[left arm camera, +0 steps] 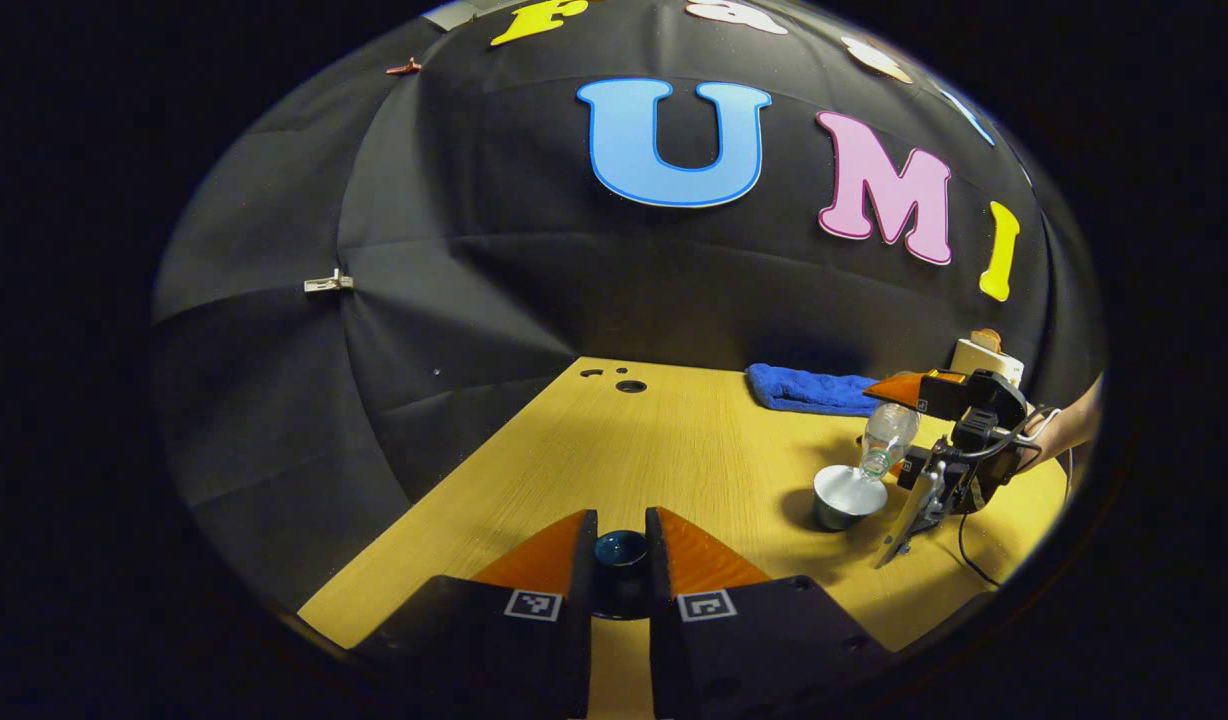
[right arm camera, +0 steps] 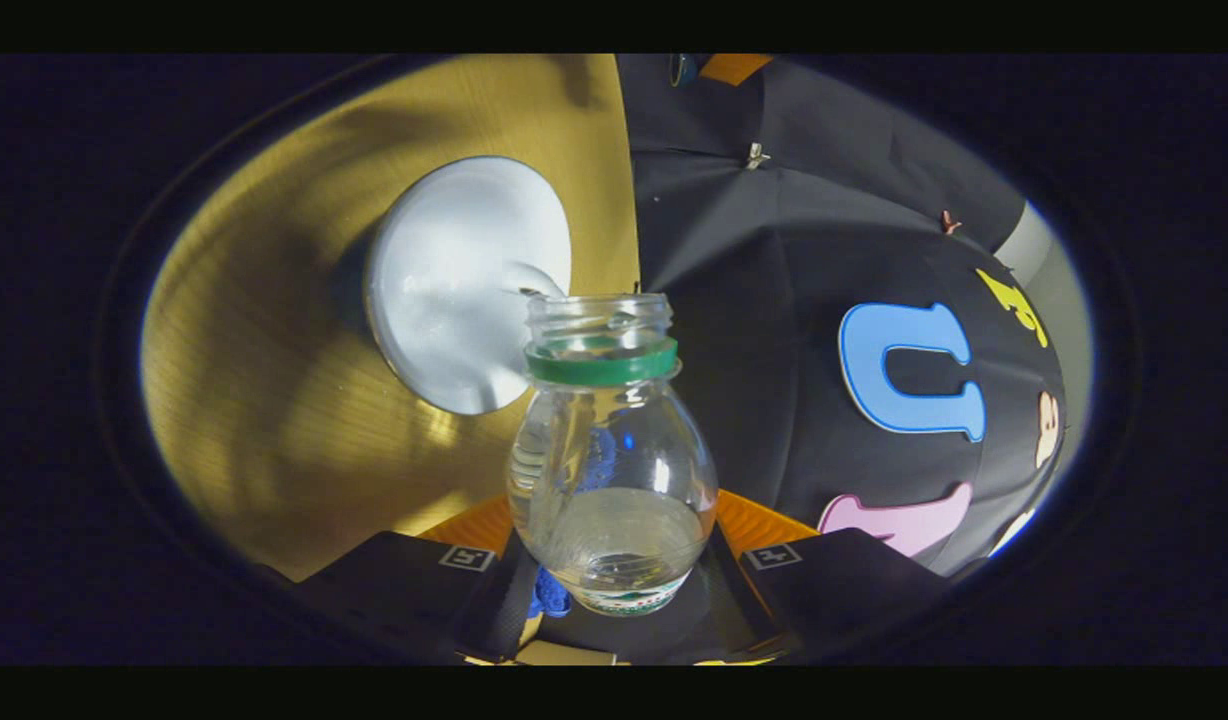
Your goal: Open the teacup lid with one hand, grasp the water bottle and pour water into the teacup with the other hand; after pouring, place the water bottle on the coaster and then close the teacup lid.
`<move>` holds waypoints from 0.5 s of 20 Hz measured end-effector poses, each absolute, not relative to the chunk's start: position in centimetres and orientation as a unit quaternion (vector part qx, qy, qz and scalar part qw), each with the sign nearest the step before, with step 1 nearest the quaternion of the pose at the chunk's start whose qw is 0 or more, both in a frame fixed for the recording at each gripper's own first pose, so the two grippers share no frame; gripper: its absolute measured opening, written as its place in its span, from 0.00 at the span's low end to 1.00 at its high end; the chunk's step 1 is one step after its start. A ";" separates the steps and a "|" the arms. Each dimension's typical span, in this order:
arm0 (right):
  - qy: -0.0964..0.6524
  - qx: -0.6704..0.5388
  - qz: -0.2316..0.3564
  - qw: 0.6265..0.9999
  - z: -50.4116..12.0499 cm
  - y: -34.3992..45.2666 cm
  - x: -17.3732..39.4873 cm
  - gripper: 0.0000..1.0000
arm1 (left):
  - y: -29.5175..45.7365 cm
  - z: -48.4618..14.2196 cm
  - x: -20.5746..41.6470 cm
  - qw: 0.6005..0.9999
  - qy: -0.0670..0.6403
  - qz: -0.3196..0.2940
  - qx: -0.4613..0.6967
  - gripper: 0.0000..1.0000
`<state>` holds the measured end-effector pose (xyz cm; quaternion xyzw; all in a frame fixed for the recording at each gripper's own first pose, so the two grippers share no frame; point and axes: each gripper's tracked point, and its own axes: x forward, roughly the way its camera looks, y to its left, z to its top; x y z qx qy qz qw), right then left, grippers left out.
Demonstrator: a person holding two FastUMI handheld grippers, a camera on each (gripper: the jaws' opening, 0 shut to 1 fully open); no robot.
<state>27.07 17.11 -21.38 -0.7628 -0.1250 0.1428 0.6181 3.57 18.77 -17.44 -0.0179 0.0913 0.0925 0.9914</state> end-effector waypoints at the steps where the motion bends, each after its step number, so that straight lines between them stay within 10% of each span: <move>1: -0.127 -0.765 0.142 0.615 -21.3 17.2 27.1 0.75 | 18.8 -17.6 3.5 0.991 0.092 0.092 -0.019 0.24; 10: -0.143 -0.790 0.147 0.578 -21.7 18.0 27.4 0.75 | 18.8 -17.8 3.2 0.992 0.094 0.083 -0.007 0.28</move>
